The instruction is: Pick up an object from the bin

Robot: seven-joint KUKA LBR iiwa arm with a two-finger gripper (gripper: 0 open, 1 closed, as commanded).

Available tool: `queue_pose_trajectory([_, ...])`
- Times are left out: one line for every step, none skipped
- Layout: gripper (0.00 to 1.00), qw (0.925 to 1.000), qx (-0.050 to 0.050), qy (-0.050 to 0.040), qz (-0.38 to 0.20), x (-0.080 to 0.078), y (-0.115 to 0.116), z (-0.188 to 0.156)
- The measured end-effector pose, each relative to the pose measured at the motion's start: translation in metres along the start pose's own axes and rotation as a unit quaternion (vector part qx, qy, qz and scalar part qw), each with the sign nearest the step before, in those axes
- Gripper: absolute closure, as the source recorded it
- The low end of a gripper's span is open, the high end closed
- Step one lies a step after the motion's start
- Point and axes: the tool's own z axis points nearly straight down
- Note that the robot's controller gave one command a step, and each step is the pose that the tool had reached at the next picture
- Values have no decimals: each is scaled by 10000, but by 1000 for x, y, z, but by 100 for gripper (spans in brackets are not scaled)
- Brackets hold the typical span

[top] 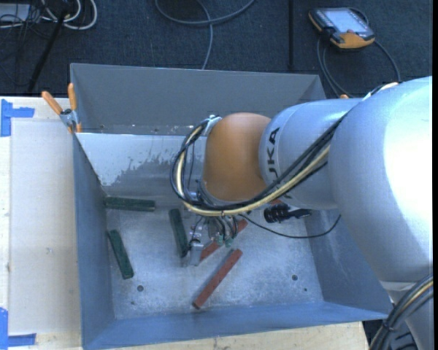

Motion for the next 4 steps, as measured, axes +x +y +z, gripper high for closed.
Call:
queue_pose_trajectory([0, 9967, 2, -20, -812, 34, 23, 4])
queue_pose_trajectory([100, 9900, -3, -18, -1407, -17, -53, 8])
queue_pose_trajectory([100, 9901, -3, -18, -1404, -17, -53, 8])
queue_pose_trajectory([100, 9822, -3, 13, -1877, -8, -54, -17])
